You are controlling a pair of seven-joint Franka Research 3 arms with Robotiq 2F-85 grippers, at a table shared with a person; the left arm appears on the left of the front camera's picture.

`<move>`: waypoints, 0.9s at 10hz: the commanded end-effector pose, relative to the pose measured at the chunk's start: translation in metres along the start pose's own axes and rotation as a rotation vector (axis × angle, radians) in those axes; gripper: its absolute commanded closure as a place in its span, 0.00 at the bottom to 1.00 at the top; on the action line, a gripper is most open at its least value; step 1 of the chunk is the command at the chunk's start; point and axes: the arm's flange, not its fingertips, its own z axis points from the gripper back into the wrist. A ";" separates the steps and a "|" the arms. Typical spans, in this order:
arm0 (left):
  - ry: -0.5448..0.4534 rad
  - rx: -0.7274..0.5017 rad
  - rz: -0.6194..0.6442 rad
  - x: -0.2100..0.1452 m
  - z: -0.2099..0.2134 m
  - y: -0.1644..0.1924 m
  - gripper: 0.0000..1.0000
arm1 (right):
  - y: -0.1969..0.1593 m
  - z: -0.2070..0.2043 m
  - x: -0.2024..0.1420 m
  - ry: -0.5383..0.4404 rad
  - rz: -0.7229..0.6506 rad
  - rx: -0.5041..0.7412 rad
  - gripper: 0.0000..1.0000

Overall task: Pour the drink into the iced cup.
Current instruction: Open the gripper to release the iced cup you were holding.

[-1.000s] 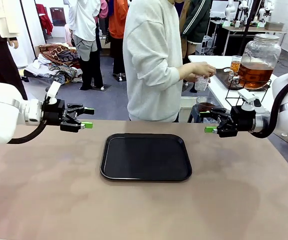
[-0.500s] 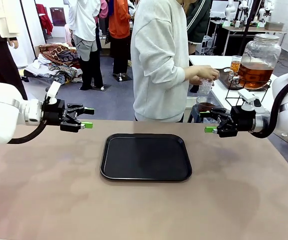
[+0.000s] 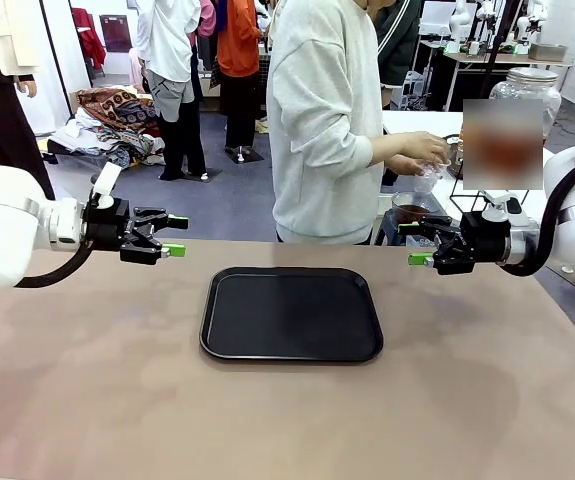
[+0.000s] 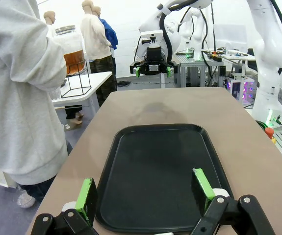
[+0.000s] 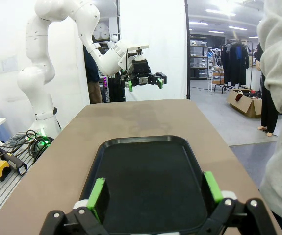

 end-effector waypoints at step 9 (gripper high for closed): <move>-0.002 -0.001 0.003 0.001 0.000 0.001 0.00 | -0.003 -0.002 0.004 0.006 -0.001 0.002 0.00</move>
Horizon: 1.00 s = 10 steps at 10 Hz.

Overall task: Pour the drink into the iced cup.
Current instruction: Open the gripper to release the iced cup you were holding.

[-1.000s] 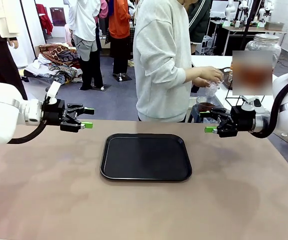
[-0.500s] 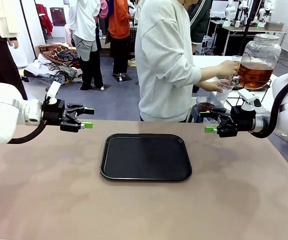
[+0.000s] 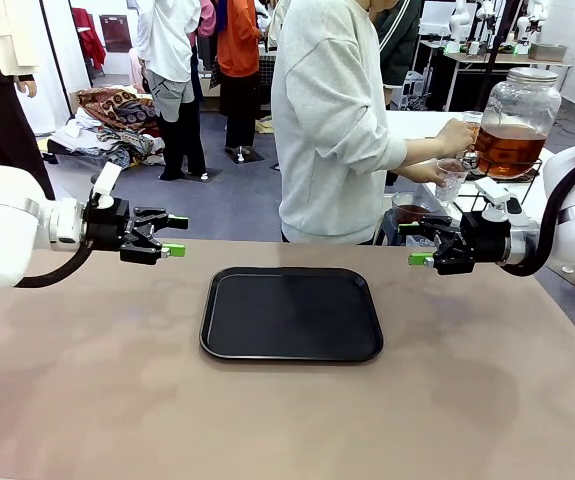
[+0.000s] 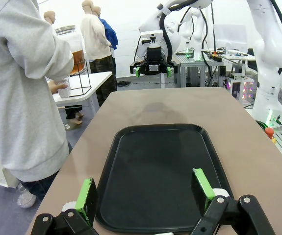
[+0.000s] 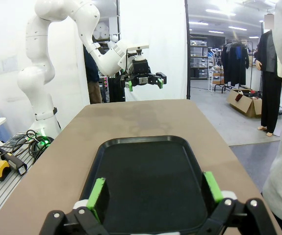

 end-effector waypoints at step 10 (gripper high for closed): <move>-0.002 -0.001 0.003 0.001 0.000 0.001 0.00 | -0.003 -0.002 0.004 0.006 -0.001 0.002 0.00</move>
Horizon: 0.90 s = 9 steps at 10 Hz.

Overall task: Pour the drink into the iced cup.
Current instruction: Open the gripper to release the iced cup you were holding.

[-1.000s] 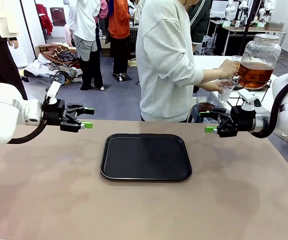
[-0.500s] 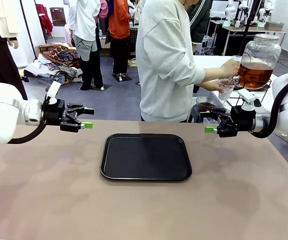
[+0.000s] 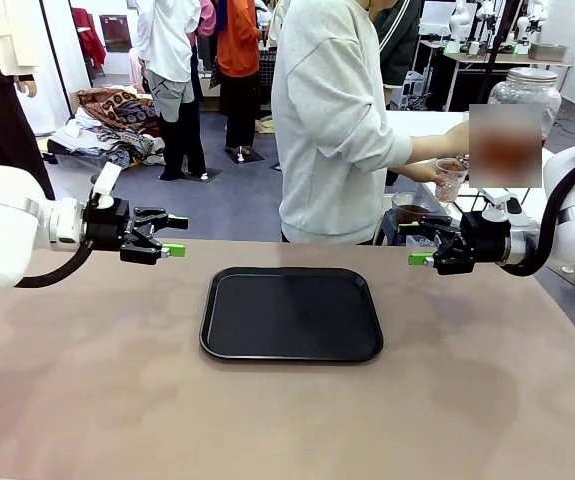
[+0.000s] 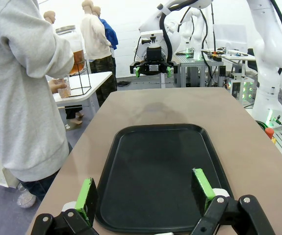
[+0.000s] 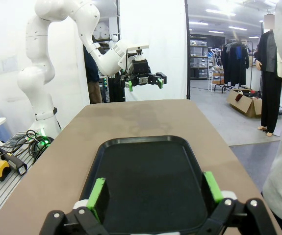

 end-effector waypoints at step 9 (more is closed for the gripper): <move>-0.002 -0.001 0.003 0.001 0.000 0.001 0.00 | -0.003 -0.002 0.004 0.006 -0.001 0.002 0.00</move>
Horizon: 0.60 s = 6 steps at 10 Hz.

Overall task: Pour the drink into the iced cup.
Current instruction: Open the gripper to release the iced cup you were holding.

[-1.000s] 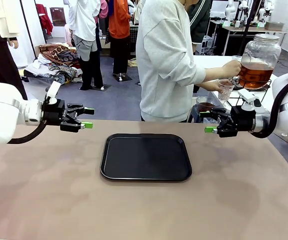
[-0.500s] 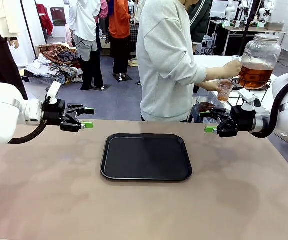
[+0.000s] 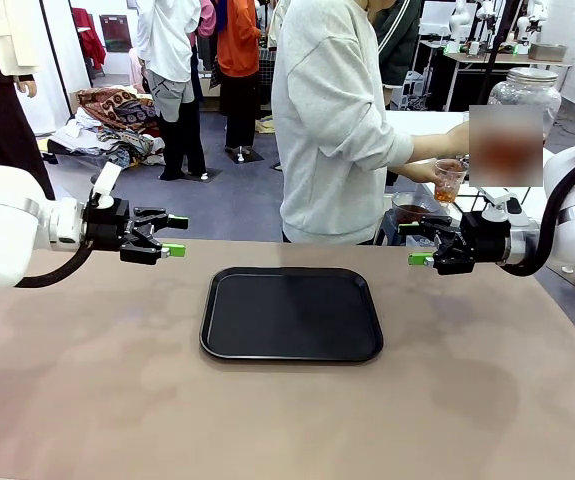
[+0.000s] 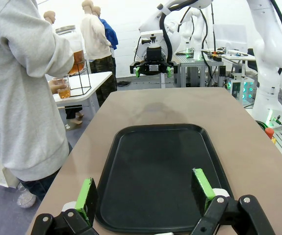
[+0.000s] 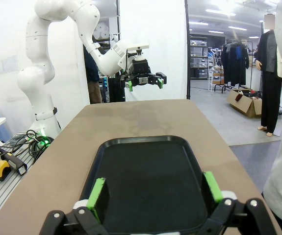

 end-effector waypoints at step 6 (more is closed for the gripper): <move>-0.002 -0.001 0.003 0.001 0.000 0.001 0.00 | -0.003 -0.002 0.004 0.006 -0.001 0.002 0.00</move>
